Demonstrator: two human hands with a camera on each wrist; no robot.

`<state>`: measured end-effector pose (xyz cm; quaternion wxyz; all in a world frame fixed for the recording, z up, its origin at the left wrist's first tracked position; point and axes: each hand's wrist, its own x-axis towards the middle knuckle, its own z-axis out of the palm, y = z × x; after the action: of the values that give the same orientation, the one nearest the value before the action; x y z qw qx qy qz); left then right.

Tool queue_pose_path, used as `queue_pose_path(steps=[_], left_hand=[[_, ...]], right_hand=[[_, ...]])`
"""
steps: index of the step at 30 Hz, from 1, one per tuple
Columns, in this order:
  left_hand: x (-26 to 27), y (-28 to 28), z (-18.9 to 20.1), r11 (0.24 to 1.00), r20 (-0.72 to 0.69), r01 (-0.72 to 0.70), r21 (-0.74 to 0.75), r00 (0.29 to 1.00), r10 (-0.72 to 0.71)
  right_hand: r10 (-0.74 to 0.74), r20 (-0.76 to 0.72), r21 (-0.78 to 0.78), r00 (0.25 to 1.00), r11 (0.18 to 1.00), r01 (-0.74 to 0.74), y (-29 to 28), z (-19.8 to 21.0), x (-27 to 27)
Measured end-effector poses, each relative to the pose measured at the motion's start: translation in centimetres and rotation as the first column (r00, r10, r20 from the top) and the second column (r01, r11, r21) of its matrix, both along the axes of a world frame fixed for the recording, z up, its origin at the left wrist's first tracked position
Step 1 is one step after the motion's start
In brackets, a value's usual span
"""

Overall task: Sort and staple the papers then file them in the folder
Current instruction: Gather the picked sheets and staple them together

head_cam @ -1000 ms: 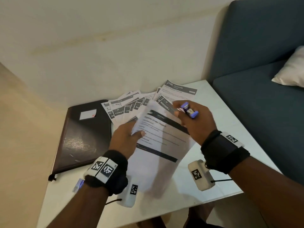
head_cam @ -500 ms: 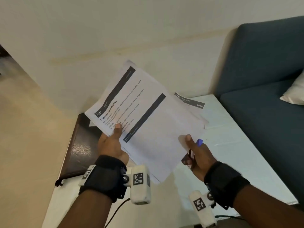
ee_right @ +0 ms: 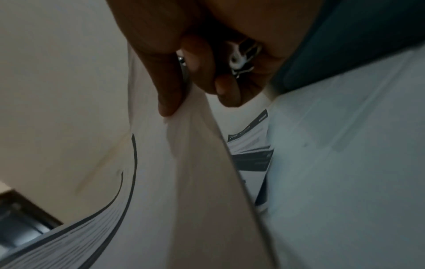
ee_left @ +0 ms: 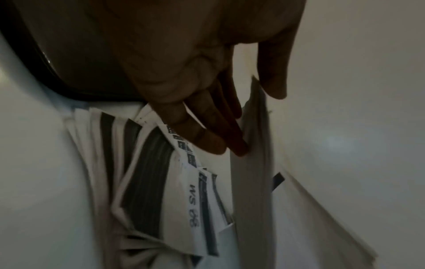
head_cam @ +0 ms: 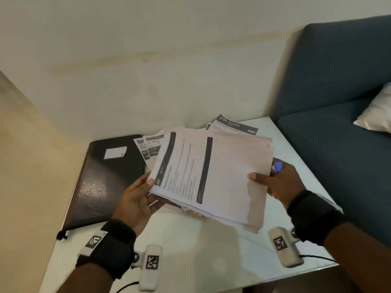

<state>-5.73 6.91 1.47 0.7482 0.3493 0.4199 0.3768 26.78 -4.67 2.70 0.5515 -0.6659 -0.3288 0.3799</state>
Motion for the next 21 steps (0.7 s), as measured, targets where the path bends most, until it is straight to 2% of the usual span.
queue_pose_path(steps=[3, 5, 7, 9, 11, 14, 16, 18, 21], left_hand=[[0.8, -0.3, -1.7, 0.968, -0.202, 0.249, -0.005, 0.948, -0.245], [2.4, -1.0, -3.3, 0.944, -0.259, 0.327, -0.053, 0.908, -0.329], [4.2, -1.6, -5.2, 0.927, -0.325, 0.367, -0.078, 0.869, -0.372], [5.8, -2.0, -6.9, 0.933, -0.39, 0.359, -0.034, 0.855, -0.343], [6.7, -2.1, -8.1, 0.953, -0.465, 0.3, 0.043, 0.85, -0.247], [8.5, -2.7, -8.4, 0.945, -0.573, 0.283, 0.166, 0.807, -0.141], [9.5, -3.1, -7.6, 0.928, -0.589, 0.28, 0.244, 0.804, -0.087], [10.2, -3.3, -6.9, 0.911, -0.585, 0.278, 0.305, 0.81, -0.051], [10.6, -3.2, -5.7, 0.901, -0.525, 0.218, 0.376, 0.851, 0.014]], right_hand=[[0.156, 0.227, -0.138, 0.961, 0.982, -0.127, -0.8, -1.2, 3.1], [0.203, 0.274, -0.215, 0.94, 0.966, -0.146, -1.9, -2.6, 4.6], [0.213, 0.259, -0.245, 0.942, 0.958, -0.149, -3.1, -4.0, 5.4], [0.217, 0.229, -0.237, 0.949, 0.958, -0.162, -4.1, -5.3, 5.8], [0.176, 0.202, -0.232, 0.963, 0.964, -0.127, -4.4, -6.4, 6.2], [-0.01, 0.016, -0.234, 1.0, 0.972, 0.014, -5.0, -8.3, 6.9], [-0.15, -0.129, -0.299, 0.98, 0.948, 0.106, -5.5, -9.4, 7.3], [-0.227, -0.204, -0.306, 0.952, 0.939, 0.158, -6.1, -9.6, 7.5], [-0.224, -0.24, -0.077, 0.945, 0.974, 0.211, -6.4, -7.9, 7.5]])
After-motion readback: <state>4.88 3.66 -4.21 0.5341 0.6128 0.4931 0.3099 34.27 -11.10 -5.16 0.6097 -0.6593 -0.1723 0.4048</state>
